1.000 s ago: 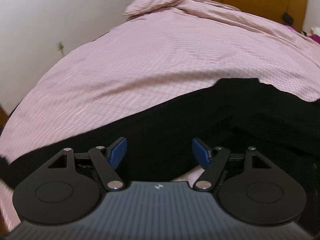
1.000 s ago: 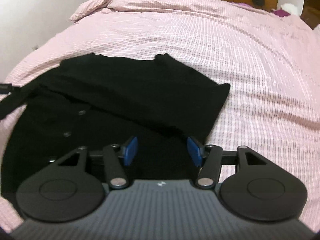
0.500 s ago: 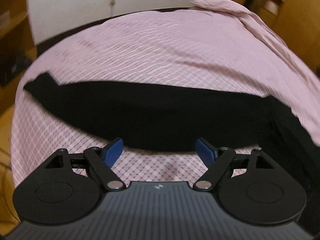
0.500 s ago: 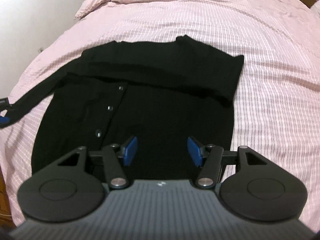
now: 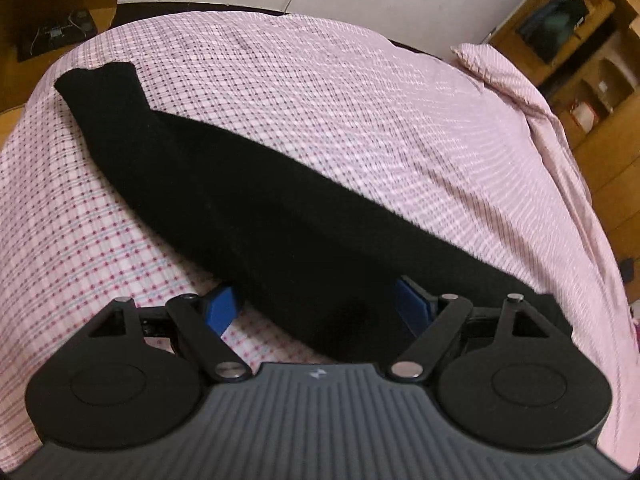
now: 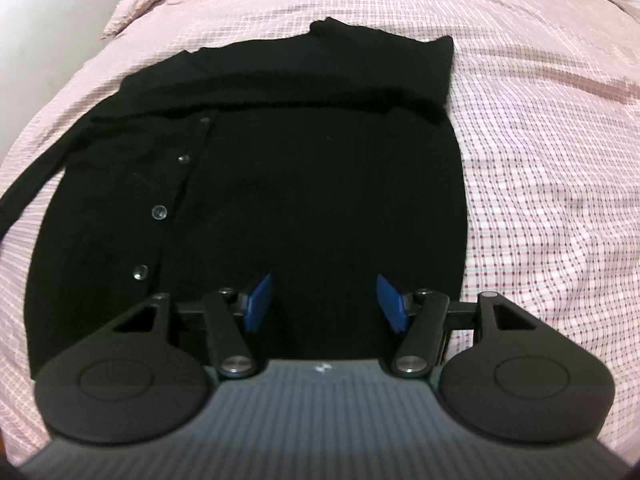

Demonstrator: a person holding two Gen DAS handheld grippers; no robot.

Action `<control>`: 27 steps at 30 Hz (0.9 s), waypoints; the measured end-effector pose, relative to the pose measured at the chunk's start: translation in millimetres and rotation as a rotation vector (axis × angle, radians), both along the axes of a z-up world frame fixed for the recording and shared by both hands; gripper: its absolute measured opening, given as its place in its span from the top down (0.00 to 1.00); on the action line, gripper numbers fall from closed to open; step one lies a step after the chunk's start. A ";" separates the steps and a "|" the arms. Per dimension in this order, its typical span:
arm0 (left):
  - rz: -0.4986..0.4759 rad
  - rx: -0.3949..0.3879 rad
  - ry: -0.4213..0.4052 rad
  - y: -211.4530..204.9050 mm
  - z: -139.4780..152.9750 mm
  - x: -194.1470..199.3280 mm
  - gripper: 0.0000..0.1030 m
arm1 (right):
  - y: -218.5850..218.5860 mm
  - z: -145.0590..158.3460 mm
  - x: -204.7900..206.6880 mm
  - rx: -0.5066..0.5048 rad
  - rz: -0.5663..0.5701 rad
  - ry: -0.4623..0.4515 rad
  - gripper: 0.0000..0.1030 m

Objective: Fold small clothes

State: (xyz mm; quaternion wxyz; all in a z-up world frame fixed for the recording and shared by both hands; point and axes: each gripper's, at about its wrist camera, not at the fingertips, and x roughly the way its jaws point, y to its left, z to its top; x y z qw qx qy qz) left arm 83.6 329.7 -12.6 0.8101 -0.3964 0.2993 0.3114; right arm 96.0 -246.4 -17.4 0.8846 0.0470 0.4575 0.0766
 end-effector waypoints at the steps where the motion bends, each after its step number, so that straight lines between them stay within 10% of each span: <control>1: 0.008 0.000 -0.004 2.5 -0.7 1.1 0.19 | -0.1 -1.9 -0.3 0.002 -0.003 0.002 0.42; 6: 0.008 0.090 0.003 3.6 1.6 17.4 0.24 | 0.4 -9.0 -1.5 0.011 -0.028 -0.004 0.42; 10: -0.027 0.210 0.022 6.7 3.3 26.0 0.72 | -0.7 -9.9 -1.4 0.030 -0.049 -0.013 0.42; 13: -0.068 0.256 -0.011 12.5 11.4 26.7 0.86 | -3.4 -10.0 -1.2 0.056 -0.062 -0.018 0.41; 27: -0.214 0.420 -0.281 -12.7 123.1 70.9 0.89 | -10.3 0.0 -3.1 0.155 -0.081 -0.046 0.41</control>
